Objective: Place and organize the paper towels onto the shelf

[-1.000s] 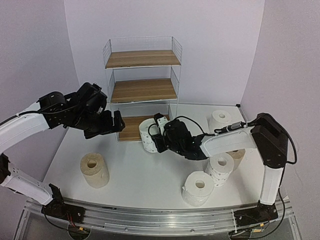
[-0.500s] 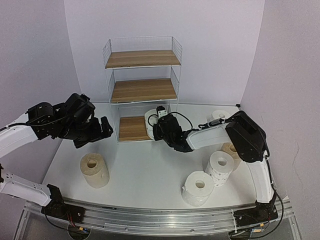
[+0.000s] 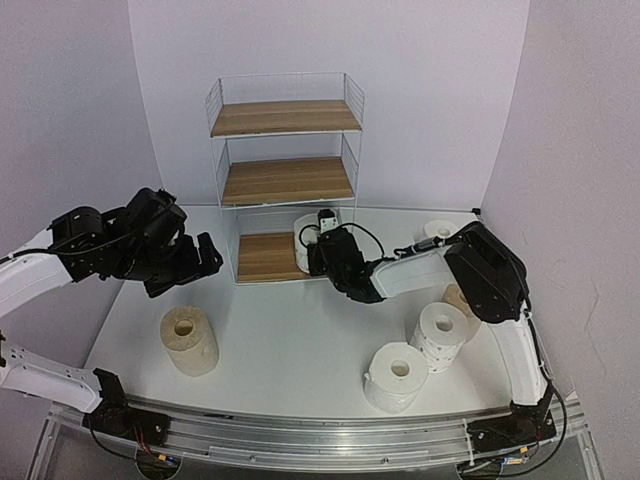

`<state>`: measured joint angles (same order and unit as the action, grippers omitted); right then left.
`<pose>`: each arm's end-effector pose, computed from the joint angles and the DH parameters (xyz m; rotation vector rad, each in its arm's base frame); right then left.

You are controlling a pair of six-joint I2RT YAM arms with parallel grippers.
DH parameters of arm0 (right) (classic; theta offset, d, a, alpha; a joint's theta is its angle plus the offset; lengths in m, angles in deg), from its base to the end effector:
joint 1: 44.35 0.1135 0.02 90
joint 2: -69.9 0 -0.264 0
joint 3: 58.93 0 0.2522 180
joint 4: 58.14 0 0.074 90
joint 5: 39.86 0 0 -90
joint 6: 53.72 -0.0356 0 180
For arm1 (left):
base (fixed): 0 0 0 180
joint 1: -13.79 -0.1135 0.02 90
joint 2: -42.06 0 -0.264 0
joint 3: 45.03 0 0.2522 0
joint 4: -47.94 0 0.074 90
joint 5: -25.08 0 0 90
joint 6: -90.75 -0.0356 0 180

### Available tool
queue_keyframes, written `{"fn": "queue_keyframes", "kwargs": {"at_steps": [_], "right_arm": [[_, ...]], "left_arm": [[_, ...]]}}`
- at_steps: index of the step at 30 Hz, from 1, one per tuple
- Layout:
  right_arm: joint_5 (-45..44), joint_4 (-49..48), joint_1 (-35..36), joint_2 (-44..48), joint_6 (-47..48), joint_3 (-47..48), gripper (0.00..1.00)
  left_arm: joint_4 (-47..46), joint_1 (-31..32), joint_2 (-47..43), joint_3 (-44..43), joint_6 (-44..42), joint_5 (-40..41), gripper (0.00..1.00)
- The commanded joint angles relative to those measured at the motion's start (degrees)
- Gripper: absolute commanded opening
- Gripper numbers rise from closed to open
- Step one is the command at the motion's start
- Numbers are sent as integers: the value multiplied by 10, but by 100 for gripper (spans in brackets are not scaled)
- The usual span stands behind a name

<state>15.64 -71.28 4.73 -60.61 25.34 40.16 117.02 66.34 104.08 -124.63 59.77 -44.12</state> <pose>0.3459 0.3683 0.1503 -0.2052 1.8239 0.1659 0.1337 -0.1537 0.3389 -0.2934 2.4240 -0.4522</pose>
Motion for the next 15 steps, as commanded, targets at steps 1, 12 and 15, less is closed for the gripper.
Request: {"fn": "queue_keyframes", "kwargs": {"at_steps": [1,12,15], "right_arm": [[-13,-36,-3,12,-9,-10,65],[17,-36,-2,62,-21,-68,82],[35,-36,-3,81,-26,-89,82]], "left_arm": [[3,0,-7,5,10,8,100],[-4,0,-16,15,16,-3,100],[-8,0,-16,17,17,-8,100]]}}
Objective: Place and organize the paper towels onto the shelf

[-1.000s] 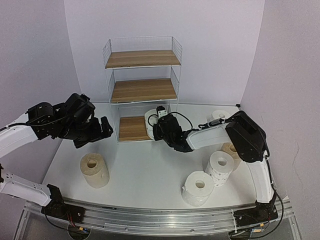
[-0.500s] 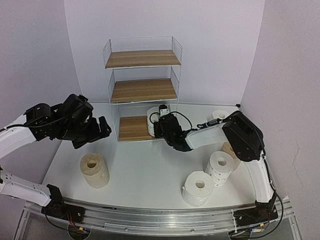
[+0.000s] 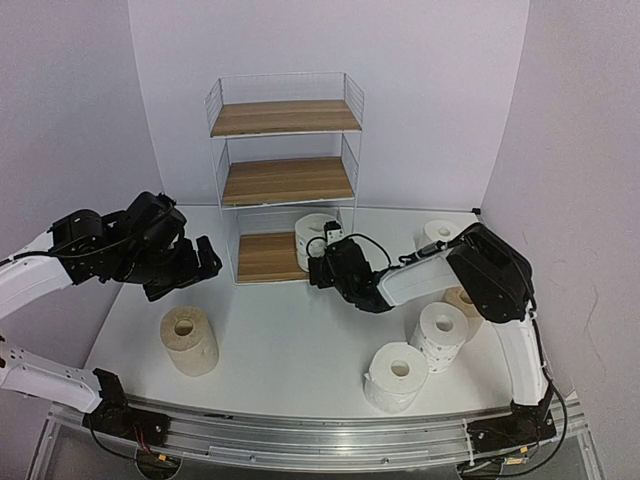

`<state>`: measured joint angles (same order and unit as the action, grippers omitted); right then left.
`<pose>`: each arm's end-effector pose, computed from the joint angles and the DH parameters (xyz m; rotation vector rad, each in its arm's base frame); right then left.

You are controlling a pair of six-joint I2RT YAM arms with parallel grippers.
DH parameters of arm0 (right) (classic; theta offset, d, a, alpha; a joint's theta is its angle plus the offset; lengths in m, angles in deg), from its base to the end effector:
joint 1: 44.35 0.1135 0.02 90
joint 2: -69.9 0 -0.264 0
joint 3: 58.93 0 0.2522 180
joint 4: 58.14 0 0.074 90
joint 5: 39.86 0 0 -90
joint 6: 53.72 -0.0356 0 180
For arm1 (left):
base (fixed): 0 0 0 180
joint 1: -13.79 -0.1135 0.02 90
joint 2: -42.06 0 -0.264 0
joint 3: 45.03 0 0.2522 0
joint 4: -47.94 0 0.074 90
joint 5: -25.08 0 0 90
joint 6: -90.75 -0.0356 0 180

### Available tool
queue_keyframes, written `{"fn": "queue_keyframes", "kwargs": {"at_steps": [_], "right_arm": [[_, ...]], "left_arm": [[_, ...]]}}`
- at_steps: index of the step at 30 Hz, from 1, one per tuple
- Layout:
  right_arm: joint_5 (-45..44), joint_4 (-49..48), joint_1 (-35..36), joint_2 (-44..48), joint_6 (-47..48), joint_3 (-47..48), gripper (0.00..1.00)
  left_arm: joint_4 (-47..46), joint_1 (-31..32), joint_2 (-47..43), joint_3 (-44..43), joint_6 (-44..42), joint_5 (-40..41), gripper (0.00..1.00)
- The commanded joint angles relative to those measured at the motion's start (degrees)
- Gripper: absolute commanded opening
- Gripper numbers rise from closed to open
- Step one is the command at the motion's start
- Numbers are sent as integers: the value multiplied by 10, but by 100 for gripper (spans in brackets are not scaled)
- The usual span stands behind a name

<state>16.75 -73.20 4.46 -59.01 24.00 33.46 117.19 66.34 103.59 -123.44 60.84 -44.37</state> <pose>0.3342 0.3521 0.1309 -0.2203 1.8715 0.1625 0.1322 -0.1520 0.3338 -0.3124 2.4370 -0.4488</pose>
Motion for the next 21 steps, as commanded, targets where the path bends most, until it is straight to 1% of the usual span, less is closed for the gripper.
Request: {"fn": "queue_keyframes", "kwargs": {"at_steps": [1,4,5,8,10,12,16,18,21], "right_arm": [[34,-16,1,75,-15,-34,83],[73,1,8,119,-23,-69,85],[86,20,12,136,-25,-79,85],[137,120,23,195,-41,-87,86],[169,232,24,238,-80,-88,85],[191,326,24,289,-97,-94,85],[177,542,22,393,-115,-101,84],[184,654,11,431,-120,-91,84],[188,821,-32,470,-148,-67,83]], "left_arm": [[-11,0,-10,6,6,-7,99],[-25,0,-11,12,3,-12,99],[-35,0,-12,16,-2,-16,100],[-69,0,-11,34,-26,-32,100],[-112,0,-10,48,-53,-45,100],[-157,0,-8,67,-86,-64,100],[-246,0,7,96,-150,-108,99],[-276,0,20,102,-170,-124,99],[-311,0,44,104,-196,-151,100]]}}
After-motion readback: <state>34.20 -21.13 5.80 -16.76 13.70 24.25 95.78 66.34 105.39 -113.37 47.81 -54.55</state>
